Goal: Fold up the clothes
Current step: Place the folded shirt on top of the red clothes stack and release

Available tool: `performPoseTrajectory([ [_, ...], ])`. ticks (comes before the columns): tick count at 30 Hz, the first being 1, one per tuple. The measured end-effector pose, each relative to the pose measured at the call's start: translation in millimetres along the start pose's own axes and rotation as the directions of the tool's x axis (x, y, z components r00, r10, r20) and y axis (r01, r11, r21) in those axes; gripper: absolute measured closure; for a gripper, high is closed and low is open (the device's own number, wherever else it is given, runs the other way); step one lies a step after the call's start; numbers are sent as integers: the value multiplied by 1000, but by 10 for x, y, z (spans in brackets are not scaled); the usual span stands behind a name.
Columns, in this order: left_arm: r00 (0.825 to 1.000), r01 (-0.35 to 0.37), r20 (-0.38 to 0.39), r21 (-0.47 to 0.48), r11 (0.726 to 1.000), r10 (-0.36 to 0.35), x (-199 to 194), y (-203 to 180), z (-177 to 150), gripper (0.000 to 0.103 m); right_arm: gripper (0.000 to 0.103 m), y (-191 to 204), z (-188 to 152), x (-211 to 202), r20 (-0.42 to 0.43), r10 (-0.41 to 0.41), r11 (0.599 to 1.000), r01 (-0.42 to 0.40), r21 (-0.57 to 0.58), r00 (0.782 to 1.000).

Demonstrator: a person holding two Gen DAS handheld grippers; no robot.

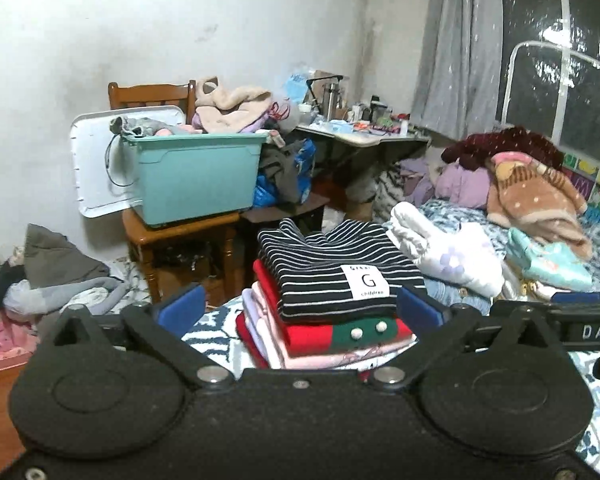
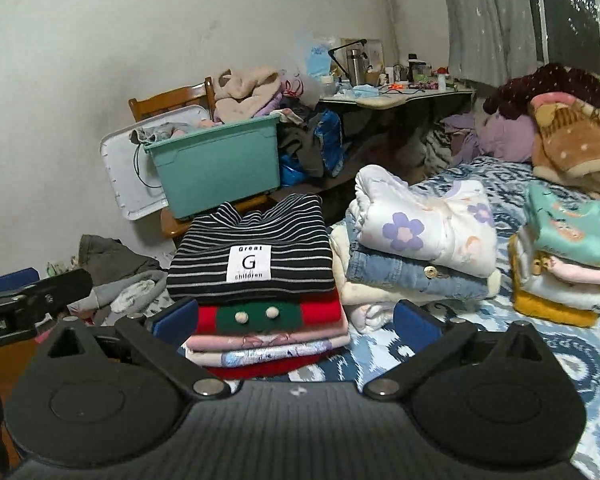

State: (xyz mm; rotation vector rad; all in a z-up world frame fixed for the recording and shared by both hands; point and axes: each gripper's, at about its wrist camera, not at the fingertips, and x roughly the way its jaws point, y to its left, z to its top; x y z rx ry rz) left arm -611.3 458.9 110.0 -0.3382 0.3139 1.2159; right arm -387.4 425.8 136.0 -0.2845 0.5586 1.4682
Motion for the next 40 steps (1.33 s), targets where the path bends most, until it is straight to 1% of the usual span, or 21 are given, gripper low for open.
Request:
performPoseTrajectory([
  [3, 1000, 16, -18, 32, 999, -16, -91, -74, 20, 0, 0, 63, -16, -106, -1, -23, 1000, 23, -21, 1000],
  [7, 999, 9, -38, 46, 999, -8, -124, -133, 20, 0, 0, 112, -29, -237, -5, -31, 999, 31, -34, 1000],
  [12, 999, -14, -50, 46, 999, 16, -160, -164, -8, 0, 0, 117, -56, -284, -22, -44, 998, 44, -39, 999],
  [19, 996, -42, -83, 27, 999, 44, -119, -127, -29, 0, 0, 93, -121, -225, -39, -62, 998, 61, -21, 997],
  [25, 994, -64, -85, 30, 998, 66, -81, -90, -21, 0, 0, 75, -115, -148, -42, -58, 998, 58, -2, 997],
  [34, 994, -28, -108, 48, 998, 33, 36, -160, -48, 0, 0, 64, -136, -31, -58, -50, 999, 50, 1, 997],
  [37, 994, -24, -102, 56, 998, 30, 52, -186, -51, 0, 0, 37, -141, -1, -61, -47, 999, 48, 10, 997],
  [40, 997, -25, -78, 49, 999, 28, 52, -185, -48, 1, 0, 23, -145, 14, -64, -41, 999, 42, 14, 997],
])
